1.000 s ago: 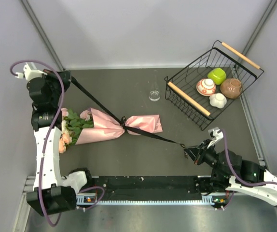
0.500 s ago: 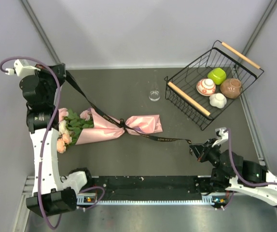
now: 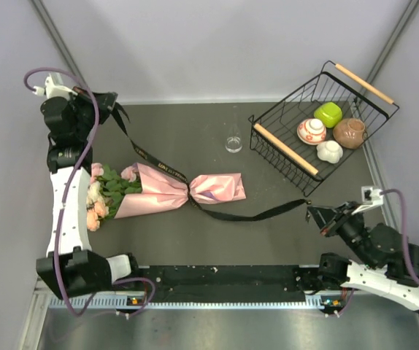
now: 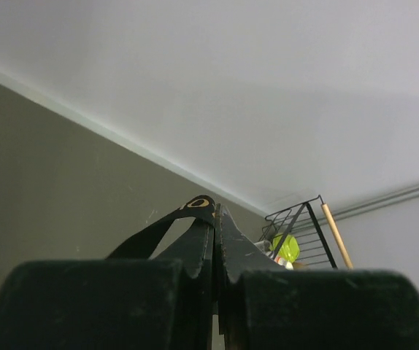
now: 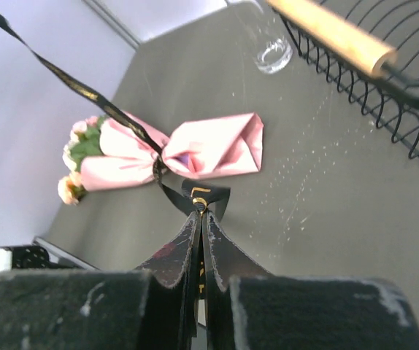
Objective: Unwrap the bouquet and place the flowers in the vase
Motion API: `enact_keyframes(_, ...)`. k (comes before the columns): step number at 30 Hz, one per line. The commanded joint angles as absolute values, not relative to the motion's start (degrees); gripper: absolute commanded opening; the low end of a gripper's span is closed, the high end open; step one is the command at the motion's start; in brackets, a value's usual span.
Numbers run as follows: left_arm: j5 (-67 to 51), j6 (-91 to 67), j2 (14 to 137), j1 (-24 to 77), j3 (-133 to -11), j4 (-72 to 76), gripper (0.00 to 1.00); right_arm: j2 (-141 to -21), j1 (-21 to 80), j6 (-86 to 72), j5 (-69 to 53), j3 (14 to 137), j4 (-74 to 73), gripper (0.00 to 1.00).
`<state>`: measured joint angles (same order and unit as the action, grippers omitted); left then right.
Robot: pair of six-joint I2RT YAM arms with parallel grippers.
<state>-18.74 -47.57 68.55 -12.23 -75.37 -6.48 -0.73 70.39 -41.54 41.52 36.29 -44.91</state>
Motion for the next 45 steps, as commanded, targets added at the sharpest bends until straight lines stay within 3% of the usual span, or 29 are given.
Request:
enact_keyframes(1, -22.0, -47.9, 74.1, -12.3, -76.5, -2.2, 0.00, 5.5, 71.0, -39.7, 44.7, 41.2, -48.4, 0.00)
enact_keyframes(12, -23.1, -46.4, 89.2, -6.9, -85.6, -5.3, 0.00, 1.6, 71.0, -42.8, 39.8, 33.0, -41.9, 0.00)
enact_keyframes(21, -17.3, -37.8, 99.2, -1.1, -98.8, -16.8, 0.00, -22.6, 71.1, -38.7, 33.5, 30.3, -31.4, 0.00)
enact_keyframes(27, -16.5, -36.6, 102.3, -0.8, -102.6, -19.7, 0.00, -28.9, 71.0, -37.5, 34.9, 32.3, -30.1, 0.00)
enact_keyframes(31, -16.8, -35.6, 102.0, -0.6, -103.1, -21.9, 0.32, -28.3, 70.7, -38.1, 35.3, 30.7, -30.1, 0.00)
enact_keyframes(32, -16.4, -35.2, 101.7, -0.4, -103.2, -22.3, 0.49, -28.2, 70.5, -38.1, 34.8, 30.5, -30.1, 0.05)
enact_keyframes(34, -15.3, -33.1, 100.0, 1.1, -103.1, -24.6, 0.58, -28.6, 69.9, -38.4, 33.8, 30.1, -30.2, 0.06)
enact_keyframes(35, -13.5, -32.5, 99.1, 1.9, -102.2, -25.0, 0.68, -28.7, 69.9, -38.6, 32.9, 29.9, -30.2, 0.06)
enact_keyframes(38, -10.8, -30.8, 94.2, 5.0, -97.5, -25.5, 0.78, -29.4, 69.7, -38.8, 31.5, 29.3, -30.1, 0.11)
enact_keyframes(40, -8.7, -30.1, 90.2, 7.5, -92.5, -25.0, 0.79, -30.2, 69.6, -37.8, 29.3, 28.9, -29.7, 0.22)
enact_keyframes(41, -8.2, -29.7, 88.8, 8.4, -90.7, -23.3, 0.93, -31.7, 69.5, -37.4, 28.6, 29.0, -29.8, 0.24)
enact_keyframes(42, -7.0, -28.7, 86.6, 9.1, -89.3, -23.0, 0.99, -32.3, 69.5, -36.9, 28.0, 29.1, -29.8, 0.27)
enact_keyframes(45, -5.3, -26.9, 83.2, 12.3, -85.4, -23.6, 0.99, -34.8, 69.4, -37.3, 26.5, 29.3, -29.5, 0.55)
